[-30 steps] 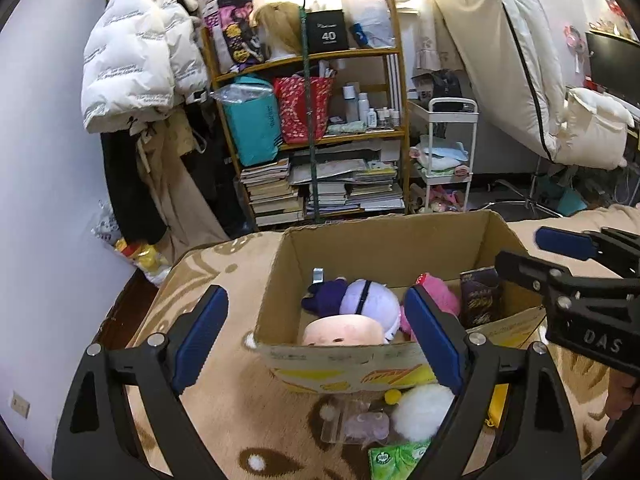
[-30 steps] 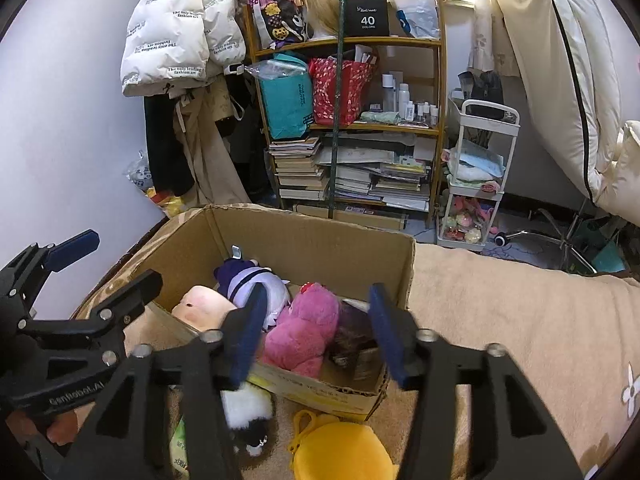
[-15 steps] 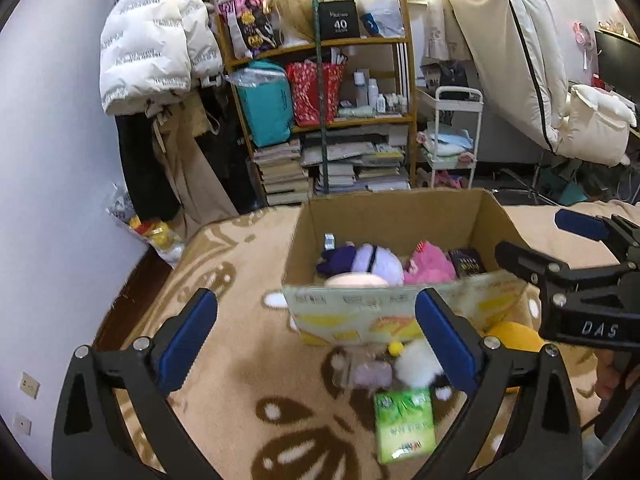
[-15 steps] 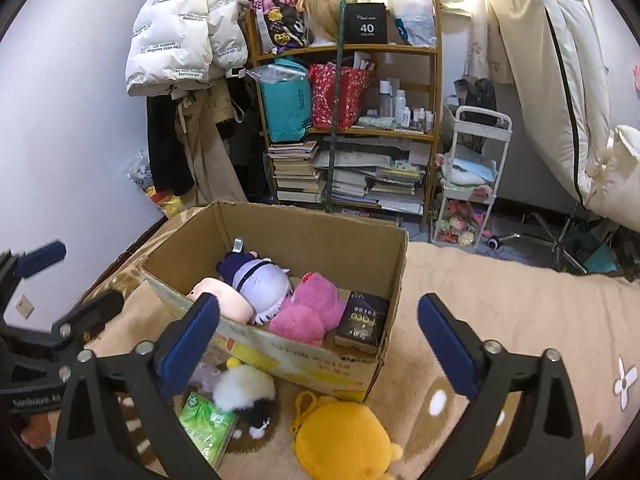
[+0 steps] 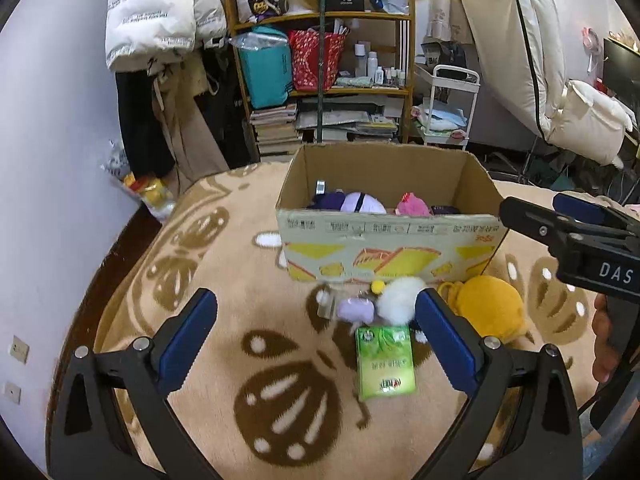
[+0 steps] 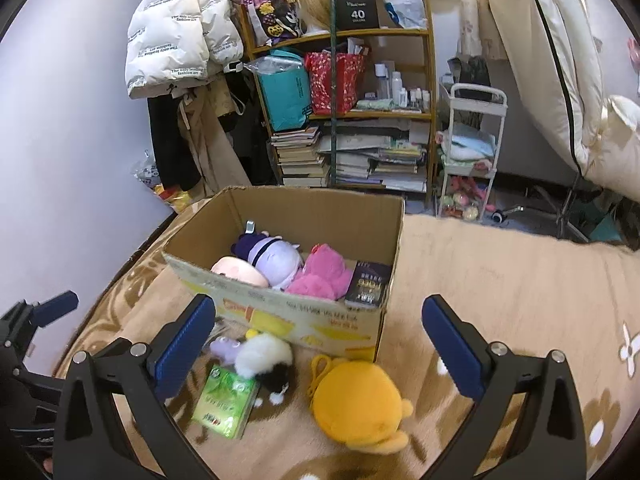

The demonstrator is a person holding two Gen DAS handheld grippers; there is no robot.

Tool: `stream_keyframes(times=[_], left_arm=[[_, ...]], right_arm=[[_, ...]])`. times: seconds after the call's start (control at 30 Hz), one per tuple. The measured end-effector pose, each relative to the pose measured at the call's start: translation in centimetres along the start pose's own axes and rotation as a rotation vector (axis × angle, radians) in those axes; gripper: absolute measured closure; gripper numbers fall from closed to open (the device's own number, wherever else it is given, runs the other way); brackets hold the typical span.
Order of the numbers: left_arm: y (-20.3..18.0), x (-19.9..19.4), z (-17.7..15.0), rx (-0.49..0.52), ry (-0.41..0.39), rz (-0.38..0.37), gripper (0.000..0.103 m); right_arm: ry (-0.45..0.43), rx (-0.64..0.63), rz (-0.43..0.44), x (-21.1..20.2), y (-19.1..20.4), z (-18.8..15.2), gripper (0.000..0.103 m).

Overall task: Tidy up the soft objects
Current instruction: 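Move both tools back down toward the items beside the box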

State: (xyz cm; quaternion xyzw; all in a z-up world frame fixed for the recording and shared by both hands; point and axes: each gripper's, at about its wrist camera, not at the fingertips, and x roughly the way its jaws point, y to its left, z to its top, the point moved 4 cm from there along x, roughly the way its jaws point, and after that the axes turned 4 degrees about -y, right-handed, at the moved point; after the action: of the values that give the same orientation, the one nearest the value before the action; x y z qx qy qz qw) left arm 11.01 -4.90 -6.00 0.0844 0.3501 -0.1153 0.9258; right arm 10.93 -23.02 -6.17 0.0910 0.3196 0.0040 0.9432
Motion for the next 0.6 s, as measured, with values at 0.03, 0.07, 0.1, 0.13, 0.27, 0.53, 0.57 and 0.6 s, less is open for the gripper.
stream_keyframes(times=[0.03,0.07,0.1,0.13,0.27,0.53,0.57,0.6], left_arm=[[0.0,-0.1,-0.2,0.002,0.010,-0.009,0.005],[-0.1,-0.2,-0.3,0.009,0.016,-0.009,0.005],[0.0,-0.3,-0.3,0.015,0.018,-0.004,0.005],[0.1,-0.4,-0.3,0.017,0.018,0.001,0.005],[0.4,-0.8,-0.7,0.003,0.040,0.005,0.005],[-0.1,-0.6,-1.9,0.032,0.076,0.014,0.005],[-0.2,-0.5,-2.1,0.036,0.081,0.014,0.005],[-0.3,-0.4,-2.1,0.040,0.085,0.013,0.005]], right_arm=[[0.004,0.000,0.002,-0.3,0.0,-0.2,0.000],[0.007,-0.001,0.003,-0.4,0.1,-0.2,0.000],[0.010,-0.003,0.003,-0.6,0.1,-0.4,0.000],[0.014,-0.005,0.003,-0.7,0.2,-0.5,0.000],[0.034,-0.026,0.020,-1.2,0.8,-1.1,0.000],[0.068,-0.071,0.018,-0.9,2.0,-1.9,0.000],[0.072,-0.077,0.015,-0.8,2.1,-2.0,0.000],[0.076,-0.082,0.012,-0.7,2.2,-2.1,0.000]])
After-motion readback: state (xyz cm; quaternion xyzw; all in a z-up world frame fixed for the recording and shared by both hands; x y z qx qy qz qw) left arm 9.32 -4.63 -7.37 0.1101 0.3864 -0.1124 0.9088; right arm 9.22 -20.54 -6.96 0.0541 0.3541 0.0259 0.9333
